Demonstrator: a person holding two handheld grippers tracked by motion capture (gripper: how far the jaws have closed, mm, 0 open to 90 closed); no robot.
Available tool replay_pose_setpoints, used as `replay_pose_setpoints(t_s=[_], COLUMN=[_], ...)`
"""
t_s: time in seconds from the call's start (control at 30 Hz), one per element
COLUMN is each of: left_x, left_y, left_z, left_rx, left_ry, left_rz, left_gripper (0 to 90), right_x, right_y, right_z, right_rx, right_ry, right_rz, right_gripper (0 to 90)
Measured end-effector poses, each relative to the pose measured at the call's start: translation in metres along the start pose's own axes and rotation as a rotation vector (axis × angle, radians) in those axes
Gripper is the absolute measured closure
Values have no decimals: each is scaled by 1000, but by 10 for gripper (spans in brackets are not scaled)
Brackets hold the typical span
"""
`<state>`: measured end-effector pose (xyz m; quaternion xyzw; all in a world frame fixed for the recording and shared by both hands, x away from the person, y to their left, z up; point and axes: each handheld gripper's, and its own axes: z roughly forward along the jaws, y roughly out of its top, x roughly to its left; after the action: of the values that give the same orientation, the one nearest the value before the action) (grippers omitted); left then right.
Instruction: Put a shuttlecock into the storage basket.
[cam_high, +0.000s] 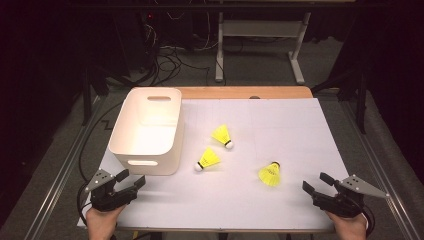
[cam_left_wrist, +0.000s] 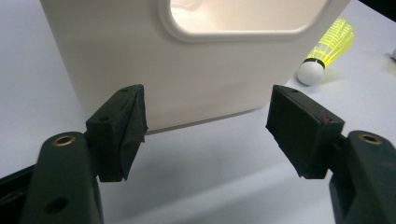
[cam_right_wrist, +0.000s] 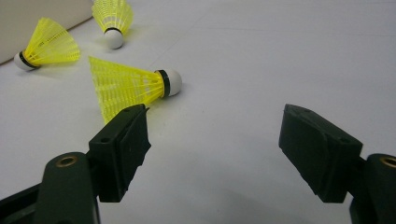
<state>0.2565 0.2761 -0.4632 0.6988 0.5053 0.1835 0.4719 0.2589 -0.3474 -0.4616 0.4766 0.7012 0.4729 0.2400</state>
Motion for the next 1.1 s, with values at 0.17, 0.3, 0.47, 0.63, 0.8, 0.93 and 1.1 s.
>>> replay_pose_setpoints(t_s=[0.17,0.3,0.47,0.63,0.8,0.93,1.1], left_x=[0,0,0,-3,-6,-9,-11], left_y=[0,0,0,-1,-1,0,0], left_z=[-1,0,0,1,3,5,5], left_rx=[-3,-3,-2,5,16,22,26], left_ry=[0,-4,-6,-11,-17,-20,-27], left_rz=[0,-5,-6,1,13,16,14], left_gripper=[295,294,294,294,294,294,293], right_x=[0,1,0,0,-1,-2,-2], right_y=[0,0,0,0,-1,-1,-1], right_z=[0,0,0,1,1,1,2], right_rx=[4,5,8,10,31,33,35], right_ry=[2,0,0,-4,-20,-22,-20], right_rz=[2,3,7,13,16,22,20], right_gripper=[249,249,249,250,252,252,252])
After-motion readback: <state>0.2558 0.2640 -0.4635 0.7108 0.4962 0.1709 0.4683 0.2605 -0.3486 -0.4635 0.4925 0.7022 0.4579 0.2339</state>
